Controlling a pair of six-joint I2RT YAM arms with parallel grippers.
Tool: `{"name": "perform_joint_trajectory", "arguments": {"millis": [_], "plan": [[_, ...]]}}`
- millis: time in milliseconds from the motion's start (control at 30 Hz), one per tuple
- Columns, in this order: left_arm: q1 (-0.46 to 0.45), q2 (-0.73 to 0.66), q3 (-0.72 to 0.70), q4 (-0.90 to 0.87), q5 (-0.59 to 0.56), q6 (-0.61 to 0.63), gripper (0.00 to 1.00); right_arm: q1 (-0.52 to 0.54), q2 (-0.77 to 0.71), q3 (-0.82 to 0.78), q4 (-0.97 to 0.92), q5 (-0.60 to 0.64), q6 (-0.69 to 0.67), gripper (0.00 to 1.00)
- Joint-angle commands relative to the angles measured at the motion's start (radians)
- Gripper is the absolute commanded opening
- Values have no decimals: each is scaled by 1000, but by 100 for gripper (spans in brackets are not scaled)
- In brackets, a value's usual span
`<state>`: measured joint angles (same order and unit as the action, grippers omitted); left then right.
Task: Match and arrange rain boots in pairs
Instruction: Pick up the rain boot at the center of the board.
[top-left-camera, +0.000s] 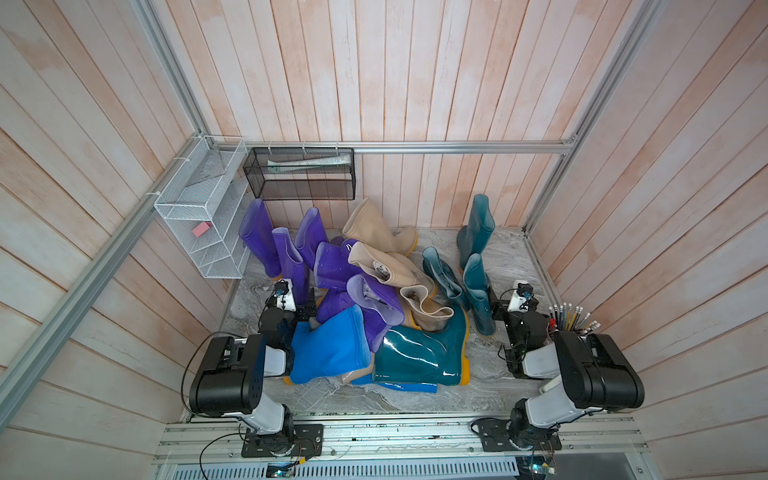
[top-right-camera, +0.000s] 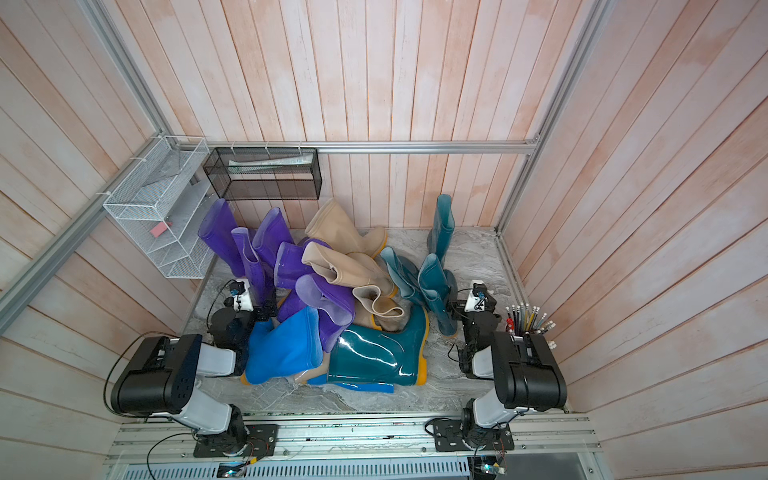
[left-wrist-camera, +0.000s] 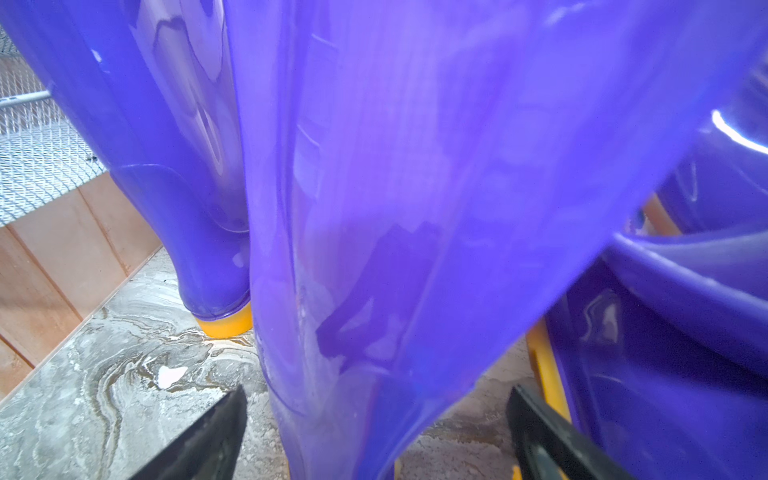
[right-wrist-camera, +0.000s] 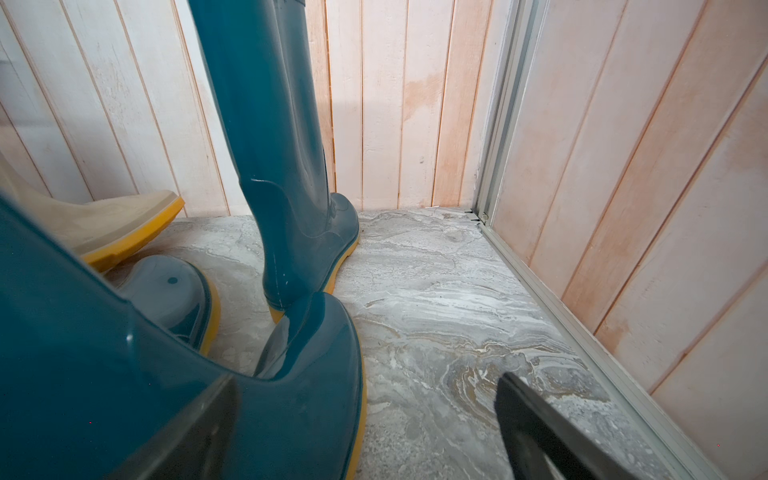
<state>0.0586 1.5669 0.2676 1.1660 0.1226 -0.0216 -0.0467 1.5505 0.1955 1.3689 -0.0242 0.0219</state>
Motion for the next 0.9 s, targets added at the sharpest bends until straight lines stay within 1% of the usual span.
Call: {"name": "perform_joint_trajectory", "arguments": {"millis": [0, 633, 800, 867], "plan": [[-4, -3, 12, 0, -3, 10, 100, 1, 14, 10, -12, -11, 1, 98], [-5, -4, 10, 2, -2, 8, 100, 0, 14, 9, -11, -16, 0, 98], [-4, -4, 8, 4, -3, 8, 100, -21, 16, 13, -14, -29, 23, 98], [-3, -36, -11, 16, -68, -18, 100, -18, 14, 13, -10, -19, 24, 98]]}}
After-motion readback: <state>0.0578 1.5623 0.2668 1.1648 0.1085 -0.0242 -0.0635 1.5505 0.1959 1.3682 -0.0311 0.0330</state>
